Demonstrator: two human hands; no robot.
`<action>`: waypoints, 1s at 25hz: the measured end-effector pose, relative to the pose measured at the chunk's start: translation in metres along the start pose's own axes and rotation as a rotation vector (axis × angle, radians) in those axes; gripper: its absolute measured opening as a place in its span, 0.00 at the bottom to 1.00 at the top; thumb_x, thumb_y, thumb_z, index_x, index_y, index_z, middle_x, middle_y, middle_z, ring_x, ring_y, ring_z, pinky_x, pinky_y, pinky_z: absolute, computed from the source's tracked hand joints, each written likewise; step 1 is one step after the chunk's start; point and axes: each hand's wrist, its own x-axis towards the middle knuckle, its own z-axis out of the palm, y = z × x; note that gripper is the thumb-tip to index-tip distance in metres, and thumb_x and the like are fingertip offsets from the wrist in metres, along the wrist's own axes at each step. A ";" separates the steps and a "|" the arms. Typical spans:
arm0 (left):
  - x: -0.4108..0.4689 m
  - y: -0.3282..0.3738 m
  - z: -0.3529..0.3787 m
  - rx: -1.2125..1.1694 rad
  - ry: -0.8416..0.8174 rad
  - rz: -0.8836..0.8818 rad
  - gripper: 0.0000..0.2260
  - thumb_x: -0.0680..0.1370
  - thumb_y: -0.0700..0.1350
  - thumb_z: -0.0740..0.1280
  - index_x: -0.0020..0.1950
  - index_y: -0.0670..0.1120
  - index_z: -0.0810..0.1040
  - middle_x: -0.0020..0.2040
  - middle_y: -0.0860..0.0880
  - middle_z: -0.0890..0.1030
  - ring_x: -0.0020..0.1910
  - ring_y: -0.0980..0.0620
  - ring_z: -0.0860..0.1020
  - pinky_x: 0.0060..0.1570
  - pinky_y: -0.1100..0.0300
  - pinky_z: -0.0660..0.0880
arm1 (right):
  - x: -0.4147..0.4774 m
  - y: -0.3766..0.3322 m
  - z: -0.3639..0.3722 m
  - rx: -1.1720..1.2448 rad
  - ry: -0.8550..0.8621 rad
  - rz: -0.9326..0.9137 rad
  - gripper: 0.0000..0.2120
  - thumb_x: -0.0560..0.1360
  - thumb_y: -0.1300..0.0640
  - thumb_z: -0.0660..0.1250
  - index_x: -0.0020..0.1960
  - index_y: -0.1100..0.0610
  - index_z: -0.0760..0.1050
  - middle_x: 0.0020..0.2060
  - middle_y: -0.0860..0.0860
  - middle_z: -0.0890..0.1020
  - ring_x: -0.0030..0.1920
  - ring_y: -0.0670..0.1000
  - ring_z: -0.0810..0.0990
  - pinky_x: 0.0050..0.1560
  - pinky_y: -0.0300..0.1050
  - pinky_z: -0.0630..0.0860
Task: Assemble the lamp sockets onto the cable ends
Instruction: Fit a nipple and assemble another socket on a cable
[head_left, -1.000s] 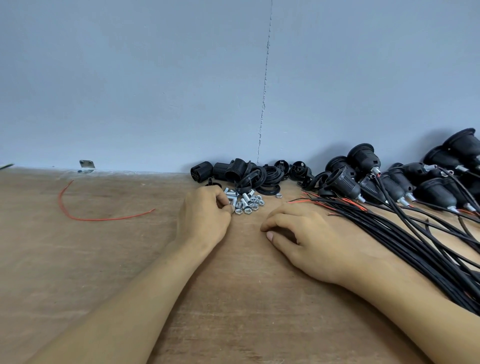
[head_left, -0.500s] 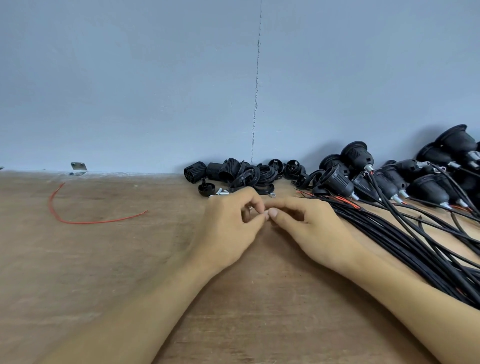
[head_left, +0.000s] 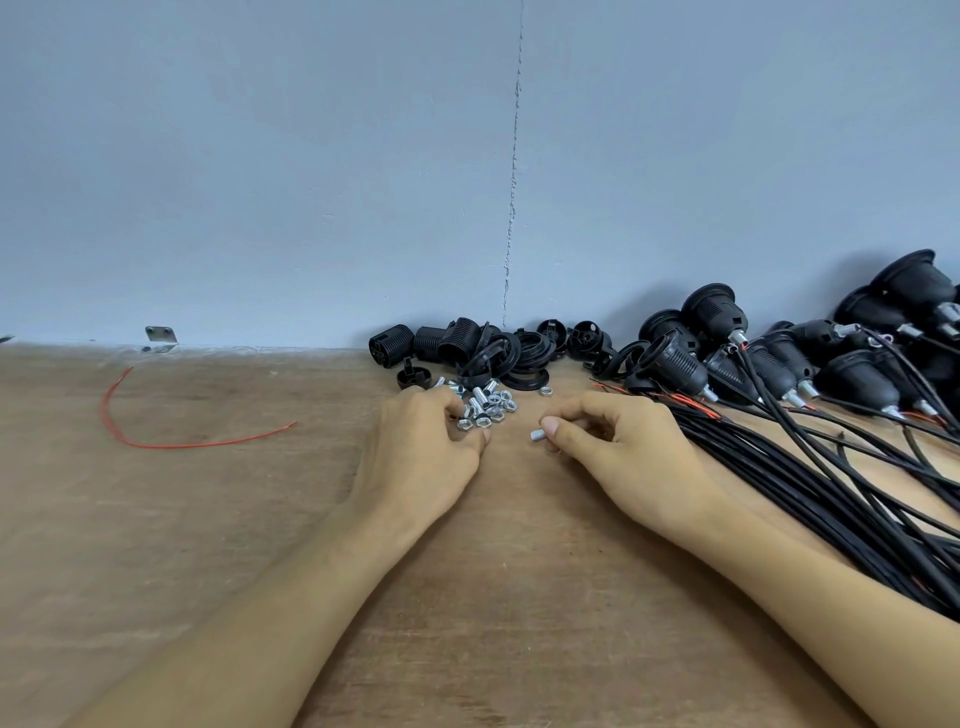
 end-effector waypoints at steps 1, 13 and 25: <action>0.000 0.000 0.000 -0.001 0.002 0.003 0.07 0.72 0.53 0.77 0.43 0.54 0.82 0.40 0.54 0.81 0.42 0.53 0.80 0.41 0.58 0.73 | 0.000 0.000 0.000 0.000 0.000 0.002 0.05 0.77 0.54 0.71 0.43 0.48 0.84 0.34 0.42 0.85 0.38 0.41 0.81 0.41 0.28 0.72; -0.011 0.015 -0.002 0.055 -0.025 -0.009 0.10 0.73 0.47 0.74 0.33 0.53 0.78 0.33 0.57 0.78 0.35 0.56 0.78 0.36 0.57 0.75 | 0.003 0.005 -0.002 -0.007 0.015 0.062 0.03 0.74 0.54 0.75 0.45 0.46 0.83 0.36 0.41 0.84 0.39 0.37 0.79 0.43 0.27 0.71; -0.022 0.045 0.003 -0.759 -0.152 -0.323 0.06 0.77 0.35 0.73 0.48 0.44 0.79 0.36 0.49 0.85 0.35 0.55 0.83 0.41 0.59 0.81 | 0.003 0.004 0.003 0.048 0.030 0.033 0.04 0.74 0.57 0.74 0.47 0.49 0.85 0.35 0.42 0.84 0.37 0.37 0.79 0.42 0.29 0.72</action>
